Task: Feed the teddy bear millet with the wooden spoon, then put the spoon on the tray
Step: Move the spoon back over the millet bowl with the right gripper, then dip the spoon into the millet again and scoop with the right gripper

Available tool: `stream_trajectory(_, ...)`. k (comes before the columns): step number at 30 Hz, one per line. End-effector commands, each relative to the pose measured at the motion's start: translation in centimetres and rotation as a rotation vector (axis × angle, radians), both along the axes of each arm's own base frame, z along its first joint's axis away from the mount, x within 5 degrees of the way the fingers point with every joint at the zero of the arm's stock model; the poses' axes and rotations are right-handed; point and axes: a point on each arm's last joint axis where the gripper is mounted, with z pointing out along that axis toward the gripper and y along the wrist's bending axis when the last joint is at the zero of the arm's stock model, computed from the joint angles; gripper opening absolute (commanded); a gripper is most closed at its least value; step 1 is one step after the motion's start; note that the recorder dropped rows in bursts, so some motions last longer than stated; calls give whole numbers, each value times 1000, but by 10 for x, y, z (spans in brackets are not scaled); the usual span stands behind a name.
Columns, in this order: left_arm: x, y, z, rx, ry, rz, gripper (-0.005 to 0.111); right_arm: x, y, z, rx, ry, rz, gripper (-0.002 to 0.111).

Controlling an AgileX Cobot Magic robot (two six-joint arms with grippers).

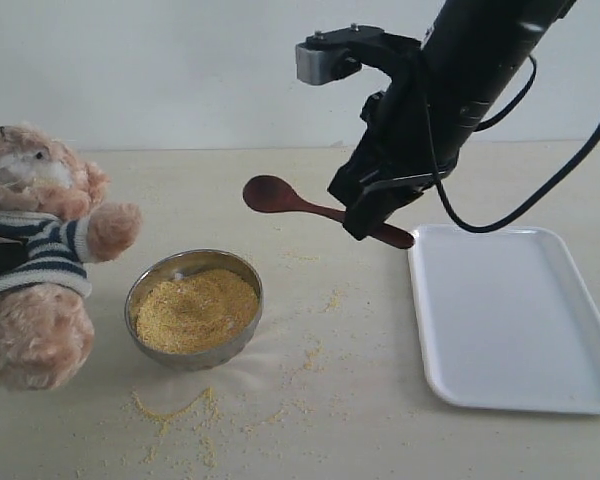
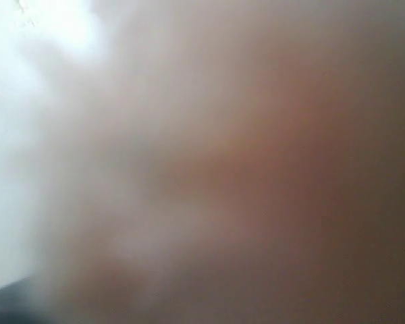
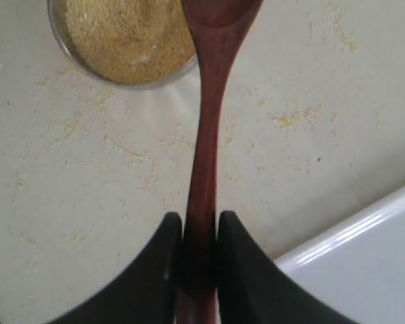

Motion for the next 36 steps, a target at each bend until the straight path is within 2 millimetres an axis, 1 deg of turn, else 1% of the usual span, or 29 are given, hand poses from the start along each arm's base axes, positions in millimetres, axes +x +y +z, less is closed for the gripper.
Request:
stream_trajectory(1,6,3,7,-5,-43,4,5,-3,14,12,61,-98,41,0)
stream_trajectory(4,9,6,5,1,-5,29,5,-12,33,18,71,-162,96,0)
stream_trajectory(7,11,9,3,22,21,52,5,-21,51,19,33,-272,169,0)
stream_trajectory(10,14,10,3,26,21,53,5,-25,68,13,-53,-410,266,0)
stream_trajectory(13,14,11,1,24,30,54,5,-29,85,7,-146,-572,403,0)
stream_trajectory(15,14,11,0,23,32,54,5,-30,93,3,-200,-646,458,0)
stream_trajectory(16,14,11,0,23,32,54,5,-30,96,1,-216,-660,470,0)
stream_trajectory(19,14,11,0,23,32,54,5,-28,97,-14,-320,-649,521,0)
stream_trajectory(23,14,11,0,23,32,54,5,-25,90,-40,-498,-531,569,0)
stream_trajectory(25,14,11,0,24,33,55,5,-24,89,-50,-532,-479,566,0)
stream_trajectory(28,14,11,0,24,33,55,5,-23,92,-54,-513,-467,514,0)
stream_trajectory(31,14,11,0,24,33,55,5,-22,97,-53,-456,-495,477,0)
stream_trajectory(36,14,11,0,24,33,55,5,-19,105,-55,-389,-540,471,0)
